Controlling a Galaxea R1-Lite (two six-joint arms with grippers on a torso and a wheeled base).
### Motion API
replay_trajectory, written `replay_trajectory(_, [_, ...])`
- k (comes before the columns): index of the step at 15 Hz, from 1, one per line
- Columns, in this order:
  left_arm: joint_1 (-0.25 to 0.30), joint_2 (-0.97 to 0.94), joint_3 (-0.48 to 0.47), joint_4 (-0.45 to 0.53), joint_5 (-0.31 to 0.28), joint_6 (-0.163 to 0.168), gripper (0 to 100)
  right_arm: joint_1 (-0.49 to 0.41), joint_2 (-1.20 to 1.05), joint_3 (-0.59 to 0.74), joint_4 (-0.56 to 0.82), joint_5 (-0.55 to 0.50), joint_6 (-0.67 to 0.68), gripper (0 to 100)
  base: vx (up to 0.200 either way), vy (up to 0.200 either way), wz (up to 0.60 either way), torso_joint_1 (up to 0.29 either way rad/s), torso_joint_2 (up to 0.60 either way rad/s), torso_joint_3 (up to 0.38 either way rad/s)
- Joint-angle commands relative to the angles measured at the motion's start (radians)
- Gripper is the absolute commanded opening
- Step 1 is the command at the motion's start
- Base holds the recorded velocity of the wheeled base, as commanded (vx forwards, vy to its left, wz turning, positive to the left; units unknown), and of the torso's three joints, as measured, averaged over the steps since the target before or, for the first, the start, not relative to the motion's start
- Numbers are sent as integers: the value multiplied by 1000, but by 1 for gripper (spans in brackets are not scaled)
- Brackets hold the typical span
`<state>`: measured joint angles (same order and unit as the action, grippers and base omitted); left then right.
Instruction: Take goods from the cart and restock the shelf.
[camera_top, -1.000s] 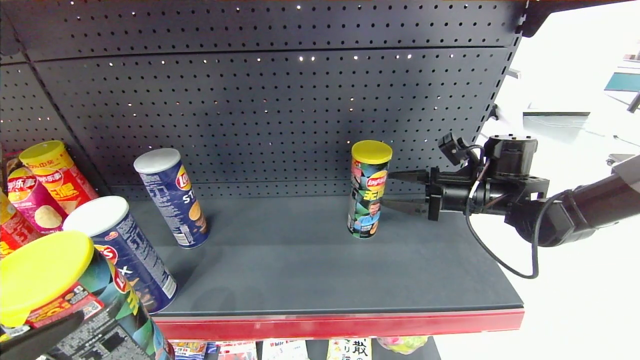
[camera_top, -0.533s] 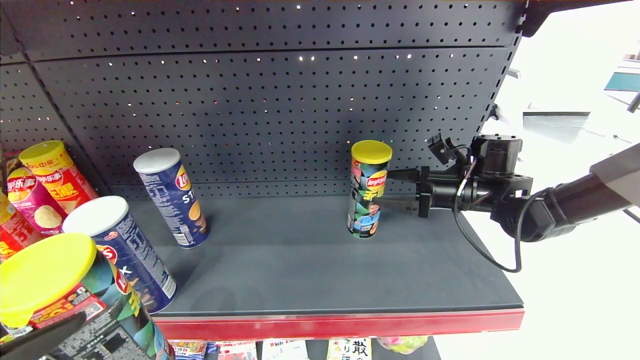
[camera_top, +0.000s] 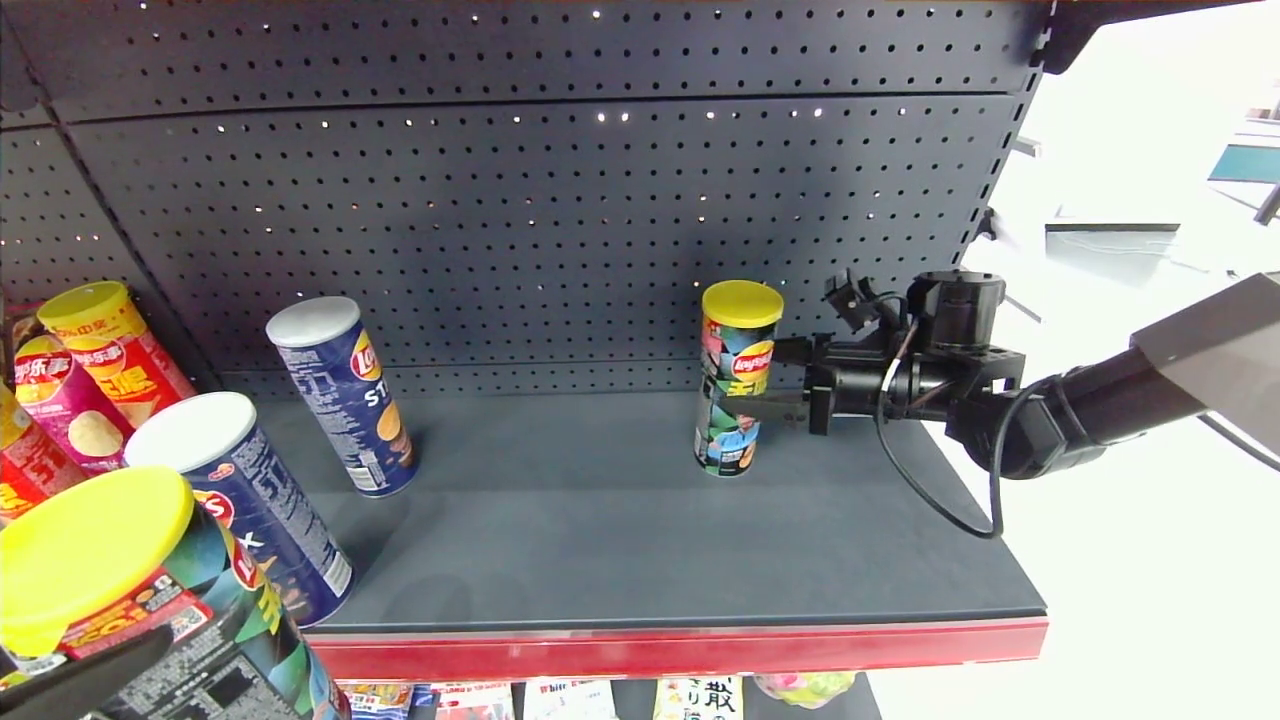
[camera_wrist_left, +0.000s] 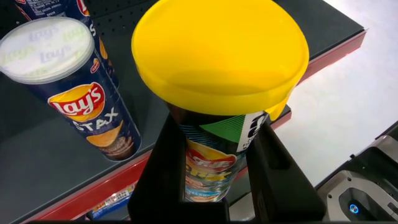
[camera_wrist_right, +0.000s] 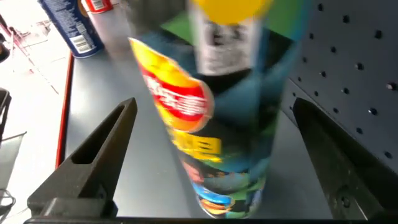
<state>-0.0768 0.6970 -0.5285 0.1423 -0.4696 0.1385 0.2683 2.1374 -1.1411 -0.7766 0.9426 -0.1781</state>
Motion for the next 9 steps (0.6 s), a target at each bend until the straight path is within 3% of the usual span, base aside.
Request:
replay_trajectory(1, [0,-2,-1,0,0,1,0,2,10,-9,0,1,0,100,0,0,0,0,0,0])
replay_trajectory(3, [0,-2,-1,0,0,0,0,2,10,-11,-1,1,-1,100,0,0,0,0,0,0])
replay_trajectory(4, [0,-2,-1,0,2,1,0,2,10,-14,-1,-1,-1,0,0,0,0,0,0,0])
replay_trajectory(9, [0,-4,1,0,3,0,0,17,-28,18,-1,-27,-3,0,0,0,0,0,0,0])
